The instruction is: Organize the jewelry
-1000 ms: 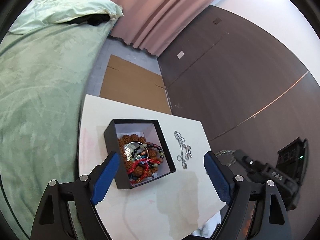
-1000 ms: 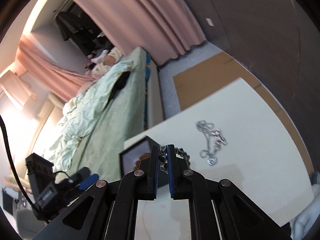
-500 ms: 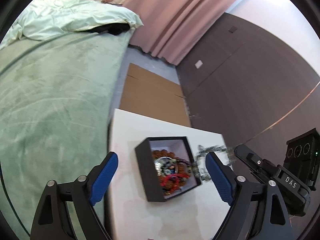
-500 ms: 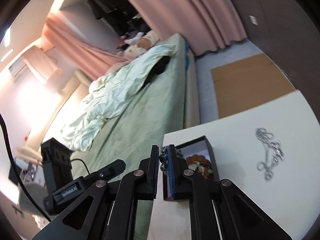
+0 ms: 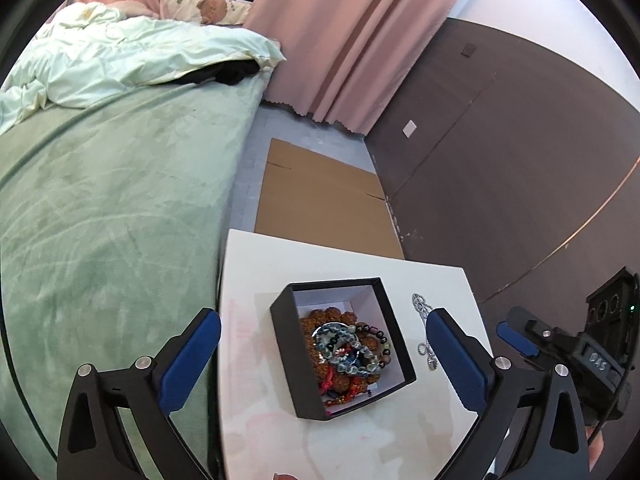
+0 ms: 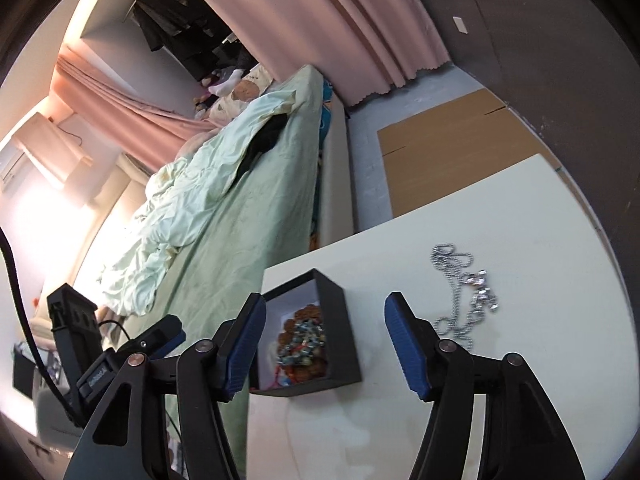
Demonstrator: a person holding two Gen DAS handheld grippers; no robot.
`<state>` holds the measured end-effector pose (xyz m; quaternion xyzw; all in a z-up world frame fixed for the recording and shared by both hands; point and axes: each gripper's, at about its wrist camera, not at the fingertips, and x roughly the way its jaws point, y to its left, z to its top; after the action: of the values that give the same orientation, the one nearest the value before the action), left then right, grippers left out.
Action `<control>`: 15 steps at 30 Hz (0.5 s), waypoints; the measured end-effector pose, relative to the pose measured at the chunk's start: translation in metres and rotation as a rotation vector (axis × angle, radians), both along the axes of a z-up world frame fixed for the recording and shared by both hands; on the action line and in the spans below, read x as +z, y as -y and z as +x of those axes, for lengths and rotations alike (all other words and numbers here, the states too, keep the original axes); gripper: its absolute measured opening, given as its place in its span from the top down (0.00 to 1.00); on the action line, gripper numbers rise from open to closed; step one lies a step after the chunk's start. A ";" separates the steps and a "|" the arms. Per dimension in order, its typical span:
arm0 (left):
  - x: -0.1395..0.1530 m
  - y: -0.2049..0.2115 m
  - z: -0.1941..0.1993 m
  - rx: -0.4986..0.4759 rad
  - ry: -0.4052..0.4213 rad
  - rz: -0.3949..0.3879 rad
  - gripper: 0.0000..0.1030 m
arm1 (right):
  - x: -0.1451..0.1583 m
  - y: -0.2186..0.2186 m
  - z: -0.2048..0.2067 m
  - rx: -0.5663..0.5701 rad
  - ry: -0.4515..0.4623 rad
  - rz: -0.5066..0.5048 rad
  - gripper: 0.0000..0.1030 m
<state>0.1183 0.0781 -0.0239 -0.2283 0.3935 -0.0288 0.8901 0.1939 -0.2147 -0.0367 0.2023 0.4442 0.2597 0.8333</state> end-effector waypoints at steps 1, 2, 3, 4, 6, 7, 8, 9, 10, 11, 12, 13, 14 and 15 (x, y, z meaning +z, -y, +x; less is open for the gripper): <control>0.000 0.004 0.000 -0.007 0.003 0.008 0.01 | 0.001 0.005 -0.001 -0.004 0.005 0.001 0.27; 0.001 0.007 0.001 -0.010 0.003 0.014 0.01 | 0.003 0.010 -0.003 -0.010 0.011 0.004 0.22; 0.002 0.010 0.001 -0.013 0.004 0.026 0.01 | 0.004 0.013 -0.004 -0.014 0.019 0.006 0.22; 0.003 0.015 0.001 -0.015 0.008 0.045 0.01 | 0.006 0.016 -0.005 -0.013 0.023 0.004 0.22; 0.006 0.023 -0.001 -0.020 0.023 0.077 0.01 | 0.008 0.021 -0.006 -0.007 0.027 0.001 0.22; 0.008 0.026 -0.002 -0.024 0.029 0.085 0.01 | 0.009 0.024 -0.007 -0.007 0.030 0.002 0.21; 0.009 0.028 -0.002 -0.028 0.035 0.094 0.01 | 0.010 0.027 -0.007 -0.010 0.033 -0.001 0.21; 0.011 0.033 -0.003 -0.035 0.043 0.106 0.01 | 0.011 0.030 -0.008 -0.014 0.036 -0.005 0.21; 0.013 0.037 -0.005 -0.041 0.055 0.117 0.01 | 0.011 0.034 -0.008 -0.020 0.040 -0.009 0.20; 0.014 0.039 -0.005 -0.043 0.061 0.122 0.01 | 0.011 0.037 -0.008 -0.024 0.039 -0.011 0.16; 0.015 0.043 -0.007 -0.046 0.067 0.126 0.01 | 0.011 0.040 -0.007 -0.027 0.029 -0.010 0.08; 0.015 0.046 -0.007 -0.049 0.068 0.127 0.01 | 0.009 0.044 -0.006 -0.029 0.016 0.001 0.06; 0.015 0.049 -0.006 -0.057 0.068 0.129 0.01 | 0.009 0.048 -0.005 -0.031 0.012 0.014 0.06; 0.015 0.053 -0.006 -0.065 0.066 0.133 0.01 | 0.008 0.052 -0.004 -0.036 0.011 0.018 0.06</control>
<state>0.1125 0.0254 -0.0094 -0.1546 0.3723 -0.0389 0.9143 0.1900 -0.2665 -0.0288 0.2164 0.4334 0.2496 0.8385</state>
